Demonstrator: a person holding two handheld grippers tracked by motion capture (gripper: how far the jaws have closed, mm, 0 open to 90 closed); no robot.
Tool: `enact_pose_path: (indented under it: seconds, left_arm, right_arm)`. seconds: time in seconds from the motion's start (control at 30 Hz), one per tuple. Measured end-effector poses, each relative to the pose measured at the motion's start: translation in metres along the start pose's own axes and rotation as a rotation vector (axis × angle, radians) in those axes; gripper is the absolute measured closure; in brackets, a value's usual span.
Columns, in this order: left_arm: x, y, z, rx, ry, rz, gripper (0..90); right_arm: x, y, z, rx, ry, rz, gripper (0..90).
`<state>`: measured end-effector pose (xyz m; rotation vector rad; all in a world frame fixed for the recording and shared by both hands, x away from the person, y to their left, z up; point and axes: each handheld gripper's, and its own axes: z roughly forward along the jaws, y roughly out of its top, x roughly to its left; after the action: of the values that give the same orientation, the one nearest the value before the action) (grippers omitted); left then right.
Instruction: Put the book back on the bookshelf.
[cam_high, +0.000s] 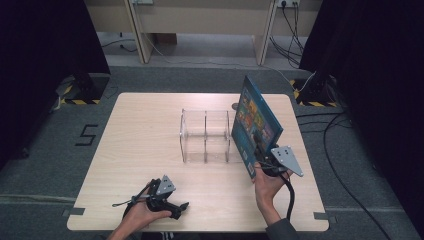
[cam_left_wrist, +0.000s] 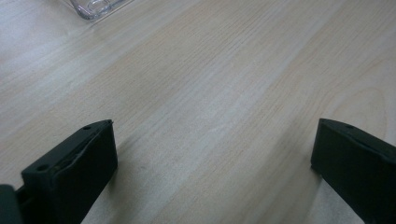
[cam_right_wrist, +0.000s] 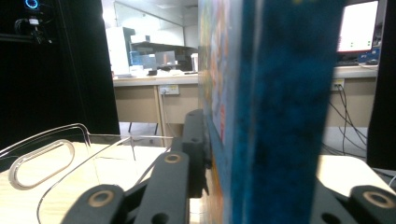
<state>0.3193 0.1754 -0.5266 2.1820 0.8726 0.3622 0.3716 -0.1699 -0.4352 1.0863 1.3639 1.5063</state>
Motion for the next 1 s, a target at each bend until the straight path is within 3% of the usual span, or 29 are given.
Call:
enact_pose_path:
  seconds: [0.13,0.33,0.47,0.53,0.6,0.7,0.87,1.0]
  left_arm:
    - [0.000,0.000,0.000,-0.001,0.000,0.000,0.0]
    - [0.000,0.000,0.000,-0.001,0.000,0.000,0.0]
    - [0.000,0.000,0.000,-0.001,0.001,0.001,0.0]
    - [0.000,0.000,0.000,-0.001,0.001,0.000,0.0]
    - [0.000,0.000,0.000,-0.001,0.000,0.000,0.0]
    - [0.000,0.000,0.000,0.000,-0.001,0.003,0.0]
    - [0.000,0.000,0.000,0.000,-0.001,0.001,0.0]
    - [0.000,0.000,0.000,0.000,-0.001,0.001,0.0]
  right_arm:
    - [-0.001,0.002,-0.009,0.018,-0.003,-0.005,70.0]
    - [-0.006,-0.003,-0.018,0.075,0.016,0.029,62.7]
    - [-0.007,-0.007,-0.022,0.092,0.054,0.058,58.4]
    - [-0.004,-0.009,-0.027,0.109,0.096,0.042,57.1]
    - [-0.004,-0.009,-0.028,0.117,0.100,0.043,57.0]
    - [-0.005,-0.013,-0.034,0.175,0.105,0.046,56.8]
    - [-0.011,-0.023,-0.044,0.236,0.116,0.137,56.8]
    - [-0.011,-0.026,-0.050,0.273,0.137,0.145,55.7]
